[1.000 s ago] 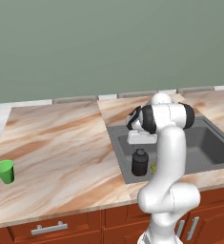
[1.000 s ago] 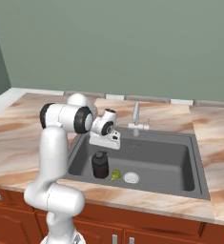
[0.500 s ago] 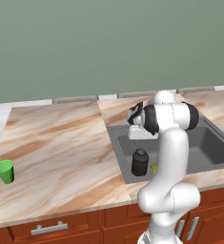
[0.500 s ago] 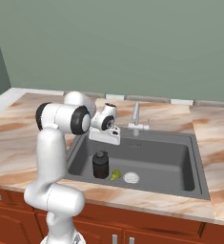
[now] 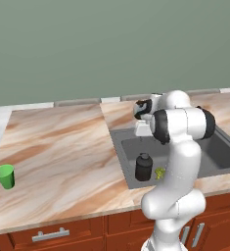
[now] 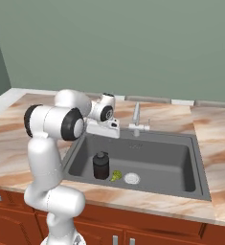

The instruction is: Pick the jug and cup and place them in the sink. Then turn on the water.

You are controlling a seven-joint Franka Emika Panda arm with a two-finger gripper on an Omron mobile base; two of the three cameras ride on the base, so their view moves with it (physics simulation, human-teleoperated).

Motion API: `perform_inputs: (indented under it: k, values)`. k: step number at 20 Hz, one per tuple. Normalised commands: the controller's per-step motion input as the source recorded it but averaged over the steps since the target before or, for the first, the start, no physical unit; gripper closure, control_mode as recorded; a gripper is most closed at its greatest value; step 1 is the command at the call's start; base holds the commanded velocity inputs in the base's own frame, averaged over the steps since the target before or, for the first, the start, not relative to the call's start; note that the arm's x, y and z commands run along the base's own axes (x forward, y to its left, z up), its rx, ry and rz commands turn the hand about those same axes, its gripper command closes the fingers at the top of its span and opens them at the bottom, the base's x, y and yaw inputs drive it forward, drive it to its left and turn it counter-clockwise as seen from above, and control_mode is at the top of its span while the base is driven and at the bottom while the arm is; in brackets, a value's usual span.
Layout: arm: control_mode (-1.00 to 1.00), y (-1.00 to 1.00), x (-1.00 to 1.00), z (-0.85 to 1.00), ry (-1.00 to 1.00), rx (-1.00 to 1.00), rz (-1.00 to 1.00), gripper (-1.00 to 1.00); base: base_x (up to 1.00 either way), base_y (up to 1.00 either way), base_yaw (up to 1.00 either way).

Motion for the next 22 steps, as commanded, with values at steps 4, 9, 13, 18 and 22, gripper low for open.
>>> perform_inputs:
  k: [4,9,13,18,22]
  values:
    - [-1.0,0.0,-0.74,0.54,0.0,-0.01,-0.02,-1.0,0.0,0.0,0.0]
    - [-1.0,0.0,-0.76,0.53,0.0,-0.04,-0.01,-1.0,0.0,0.0,0.0]
    - [-1.0,0.03,-0.74,0.54,-0.02,-0.04,0.0,-1.0,0.0,0.0,0.0]
    - [-1.0,0.12,-0.62,0.64,-0.04,-0.07,0.0,-1.0,0.0,0.0,0.0]
    - [-1.0,0.22,-0.68,0.68,-0.08,-0.05,0.0,-1.0,0.0,0.0,0.0]
